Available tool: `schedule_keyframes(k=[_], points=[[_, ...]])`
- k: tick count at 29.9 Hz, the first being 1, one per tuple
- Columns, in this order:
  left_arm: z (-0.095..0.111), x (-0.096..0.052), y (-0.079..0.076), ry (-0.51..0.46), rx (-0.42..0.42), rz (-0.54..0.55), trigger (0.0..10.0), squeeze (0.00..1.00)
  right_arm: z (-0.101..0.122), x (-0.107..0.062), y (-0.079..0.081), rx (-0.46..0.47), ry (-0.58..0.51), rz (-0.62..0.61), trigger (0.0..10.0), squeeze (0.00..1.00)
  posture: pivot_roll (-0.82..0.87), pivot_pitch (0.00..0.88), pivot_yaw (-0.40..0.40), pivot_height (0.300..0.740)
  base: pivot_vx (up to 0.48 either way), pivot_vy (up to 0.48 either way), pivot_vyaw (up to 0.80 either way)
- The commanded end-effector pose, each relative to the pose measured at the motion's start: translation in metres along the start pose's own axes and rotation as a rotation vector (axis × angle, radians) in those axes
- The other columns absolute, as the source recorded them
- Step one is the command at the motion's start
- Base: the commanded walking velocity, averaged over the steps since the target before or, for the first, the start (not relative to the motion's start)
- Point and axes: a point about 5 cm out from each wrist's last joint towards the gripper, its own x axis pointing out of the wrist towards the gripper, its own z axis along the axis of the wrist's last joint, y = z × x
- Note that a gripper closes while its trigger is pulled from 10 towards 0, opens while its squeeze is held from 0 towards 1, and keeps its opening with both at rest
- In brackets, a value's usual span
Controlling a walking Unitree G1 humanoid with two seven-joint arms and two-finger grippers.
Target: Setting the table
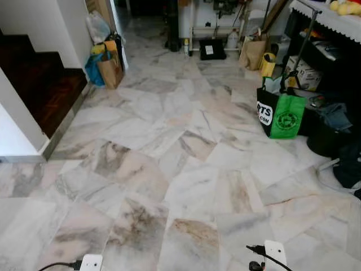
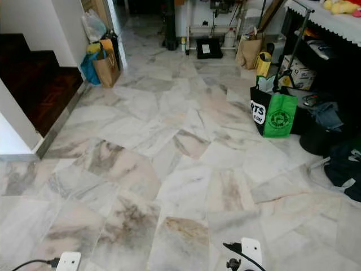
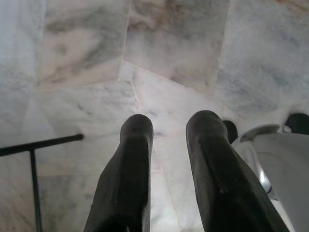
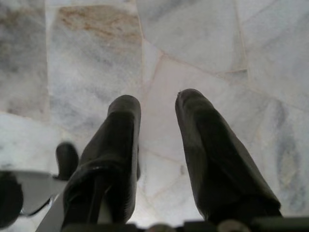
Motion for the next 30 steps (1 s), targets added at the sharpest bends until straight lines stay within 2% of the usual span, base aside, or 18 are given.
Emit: schedule_keyframes(k=[1, 4, 7, 15, 18, 21, 27, 30], points=[[-0.003, 0.000, -0.003, 0.018, 0.012, -0.007, 10.0, 0.00, -0.001, 0.000, 0.001, 0.002, 0.006, 0.001, 10.0, 0.00, 0.03, 0.000, 0.017, 0.740, 0.000, 0.000, 0.00], [-0.003, 0.000, -0.003, 0.016, 0.015, -0.009, 10.0, 0.00, -0.001, 0.000, 0.002, 0.004, 0.007, 0.001, 10.0, 0.00, 0.03, 0.000, 0.018, 0.740, 0.000, 0.000, 0.00], [-0.002, 0.000, -0.004, 0.015, 0.016, -0.009, 10.0, 0.00, -0.002, 0.000, 0.003, 0.006, 0.008, 0.003, 10.0, 0.00, 0.03, 0.000, 0.020, 0.740, 0.000, 0.000, -0.80], [0.000, 0.000, -0.003, 0.009, 0.034, -0.008, 10.0, 0.00, -0.001, 0.000, 0.004, 0.012, 0.009, 0.005, 10.0, 0.00, 0.03, 0.000, 0.020, 0.740, 0.000, 0.000, 0.00], [-0.002, 0.000, -0.002, 0.027, -0.011, 0.006, 10.0, 0.00, -0.001, 0.000, 0.003, 0.007, 0.010, 0.006, 10.0, 0.00, 0.03, 0.000, 0.017, 0.740, 0.000, 0.000, 0.00], [-0.003, 0.000, -0.001, 0.038, 0.002, -0.006, 10.0, 0.00, -0.001, 0.000, 0.003, 0.006, 0.009, 0.005, 10.0, 0.00, 0.03, 0.000, 0.014, 0.740, 0.000, 0.402, 0.00], [0.000, 0.000, 0.011, 0.028, 0.005, 0.003, 10.0, 0.00, 0.000, 0.000, 0.002, 0.005, 0.007, 0.004, 10.0, 0.00, 0.03, 0.000, 0.011, 0.740, 0.000, 0.041, 0.00], [-0.002, -0.001, 0.011, 0.027, 0.000, 0.003, 10.0, 0.00, 0.000, 0.000, 0.002, 0.005, 0.007, 0.004, 10.0, 0.00, 0.03, 0.000, 0.010, 0.740, 0.000, 0.000, 0.00]])
